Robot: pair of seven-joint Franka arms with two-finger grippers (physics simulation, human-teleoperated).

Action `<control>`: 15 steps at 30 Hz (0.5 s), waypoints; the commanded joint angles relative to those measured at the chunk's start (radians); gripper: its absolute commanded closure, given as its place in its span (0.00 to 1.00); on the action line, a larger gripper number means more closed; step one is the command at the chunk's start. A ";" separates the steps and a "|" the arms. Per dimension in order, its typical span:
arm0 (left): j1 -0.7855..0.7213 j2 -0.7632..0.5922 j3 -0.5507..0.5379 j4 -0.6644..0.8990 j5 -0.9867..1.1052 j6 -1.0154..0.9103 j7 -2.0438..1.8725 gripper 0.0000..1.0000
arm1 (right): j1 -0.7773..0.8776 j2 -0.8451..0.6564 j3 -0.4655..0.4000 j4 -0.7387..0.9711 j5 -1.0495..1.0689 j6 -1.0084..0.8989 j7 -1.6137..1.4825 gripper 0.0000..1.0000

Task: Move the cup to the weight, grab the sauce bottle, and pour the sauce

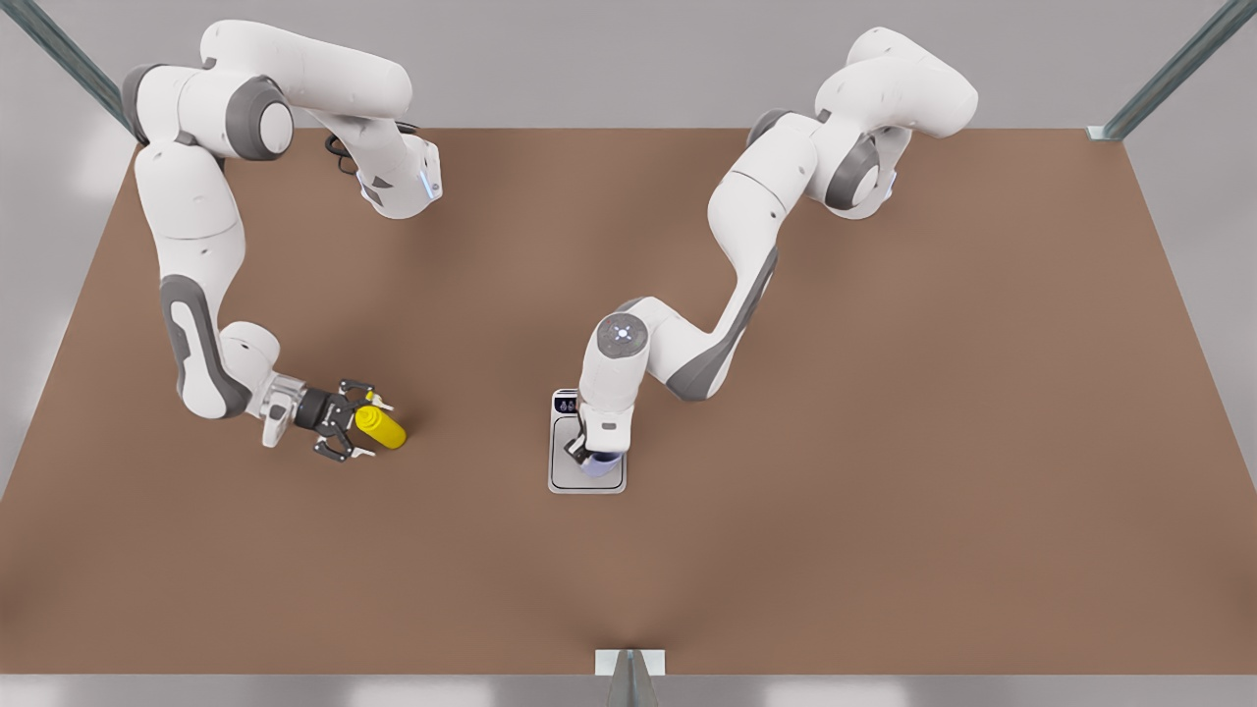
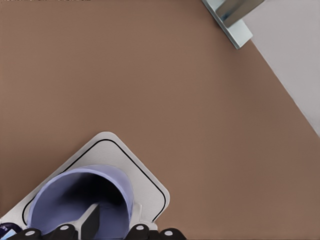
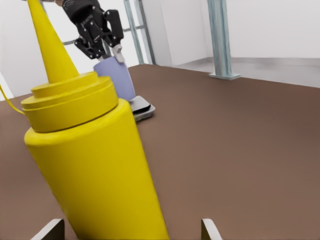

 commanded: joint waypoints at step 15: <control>-0.023 -0.016 0.003 0.000 0.018 -0.008 -0.045 0.37 | 0.012 0.003 0.006 0.014 -0.002 -0.008 -0.006 0.00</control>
